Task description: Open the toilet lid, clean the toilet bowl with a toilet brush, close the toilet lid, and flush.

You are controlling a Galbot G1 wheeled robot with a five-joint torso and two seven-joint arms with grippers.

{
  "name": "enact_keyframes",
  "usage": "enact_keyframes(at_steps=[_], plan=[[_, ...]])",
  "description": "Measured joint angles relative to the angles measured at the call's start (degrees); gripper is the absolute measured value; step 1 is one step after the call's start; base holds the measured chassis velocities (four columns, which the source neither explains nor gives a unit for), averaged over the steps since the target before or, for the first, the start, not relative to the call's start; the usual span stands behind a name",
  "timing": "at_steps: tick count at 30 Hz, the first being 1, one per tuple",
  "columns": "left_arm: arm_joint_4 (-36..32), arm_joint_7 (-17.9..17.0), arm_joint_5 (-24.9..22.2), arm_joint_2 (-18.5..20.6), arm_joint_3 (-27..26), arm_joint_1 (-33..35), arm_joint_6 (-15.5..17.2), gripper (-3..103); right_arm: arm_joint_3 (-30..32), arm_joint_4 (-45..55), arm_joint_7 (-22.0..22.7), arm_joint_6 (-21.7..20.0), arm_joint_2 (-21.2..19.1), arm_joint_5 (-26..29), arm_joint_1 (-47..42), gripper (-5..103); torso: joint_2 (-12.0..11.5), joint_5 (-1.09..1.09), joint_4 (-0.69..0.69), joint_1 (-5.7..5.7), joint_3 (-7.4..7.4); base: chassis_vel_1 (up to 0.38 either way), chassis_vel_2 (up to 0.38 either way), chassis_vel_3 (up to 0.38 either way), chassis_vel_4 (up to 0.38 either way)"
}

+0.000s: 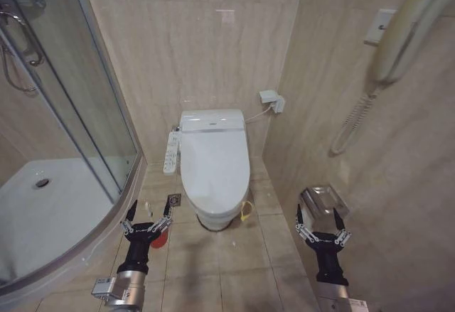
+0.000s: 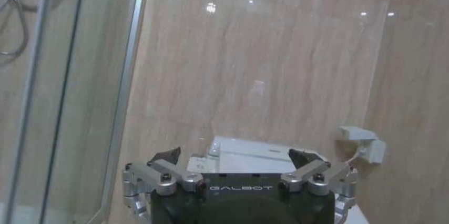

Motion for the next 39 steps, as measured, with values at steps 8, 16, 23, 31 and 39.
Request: enact_keyframes(at_steps=[8,16,23,31,39], plan=[[1.11,0.05,-0.04,0.09,0.34,-0.72,-0.08,100,0.13,-0.52,-0.61,1.19,0.24,0.41,0.37,100,-0.01,0.01,0.01,0.02,0.01,-0.249,0.259,0.268,-0.259],[1.51,0.08,-0.22,0.30,0.45,-1.20,-0.19,100,0.13,-0.57,-1.30,1.70,0.67,0.71,0.35,100,-0.01,0.02,0.02,0.00,0.01,-0.103,0.118,0.090,-0.056],[1.82,0.09,-0.34,0.43,0.56,-1.35,-0.36,100,0.08,-0.60,-2.15,2.16,1.01,0.72,-0.03,100,0.01,0.01,-0.03,-0.06,-0.02,0.038,-0.064,-0.028,0.049],[2.05,0.10,-0.47,0.63,0.65,-1.70,-0.42,100,0.12,-0.48,-2.47,2.20,1.81,0.71,-0.26,100,0.00,0.01,0.00,-0.02,-0.01,0.000,0.000,0.000,0.000],[2.41,0.65,-0.83,0.63,0.43,-1.75,-1.18,100,0.17,-0.60,-2.45,2.67,2.32,0.58,-0.33,100,0.00,0.00,-0.01,-0.02,-0.01,0.000,0.000,0.000,0.000]])
